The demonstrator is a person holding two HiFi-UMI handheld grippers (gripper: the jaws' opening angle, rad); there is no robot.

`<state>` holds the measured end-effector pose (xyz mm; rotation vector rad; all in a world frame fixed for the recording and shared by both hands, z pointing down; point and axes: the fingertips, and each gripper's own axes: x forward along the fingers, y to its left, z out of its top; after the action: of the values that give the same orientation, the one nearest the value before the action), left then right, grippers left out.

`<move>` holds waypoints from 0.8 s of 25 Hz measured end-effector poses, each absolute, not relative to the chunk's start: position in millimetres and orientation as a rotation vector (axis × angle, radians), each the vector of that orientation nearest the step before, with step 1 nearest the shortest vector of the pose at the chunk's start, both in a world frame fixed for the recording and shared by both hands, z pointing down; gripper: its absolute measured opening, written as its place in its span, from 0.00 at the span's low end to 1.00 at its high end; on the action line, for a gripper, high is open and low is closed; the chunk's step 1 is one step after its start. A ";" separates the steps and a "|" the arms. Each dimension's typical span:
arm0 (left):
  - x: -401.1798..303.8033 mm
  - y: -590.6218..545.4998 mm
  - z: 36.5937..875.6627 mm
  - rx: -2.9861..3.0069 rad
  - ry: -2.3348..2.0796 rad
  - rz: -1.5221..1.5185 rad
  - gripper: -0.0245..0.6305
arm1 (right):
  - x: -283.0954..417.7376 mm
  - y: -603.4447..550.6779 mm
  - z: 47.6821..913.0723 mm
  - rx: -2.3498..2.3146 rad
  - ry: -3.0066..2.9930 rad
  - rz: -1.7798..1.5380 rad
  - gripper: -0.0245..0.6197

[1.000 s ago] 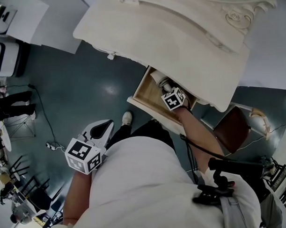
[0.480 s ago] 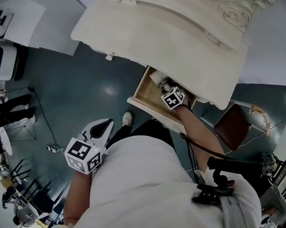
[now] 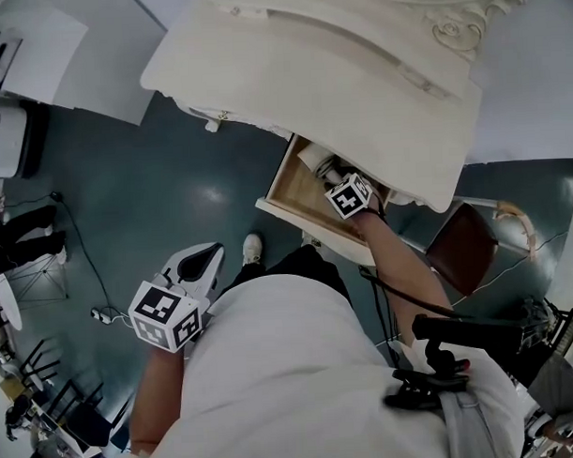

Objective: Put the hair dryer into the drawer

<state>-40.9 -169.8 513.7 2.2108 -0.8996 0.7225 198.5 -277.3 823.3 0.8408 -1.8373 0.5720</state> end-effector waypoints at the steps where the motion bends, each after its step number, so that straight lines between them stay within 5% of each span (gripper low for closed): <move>1: -43.0 -168.9 514.0 2.218 -0.889 0.719 0.04 | 199.1 -276.2 821.2 0.844 -1.833 0.559 0.40; 20: -80.7 -158.1 508.7 2.373 -0.673 0.641 0.04 | 187.9 -230.9 742.9 1.023 -1.800 0.545 0.31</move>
<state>-80.7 -158.1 508.7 2.3731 -0.6729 0.6411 187.9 -230.9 742.9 1.0225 -1.7999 0.5447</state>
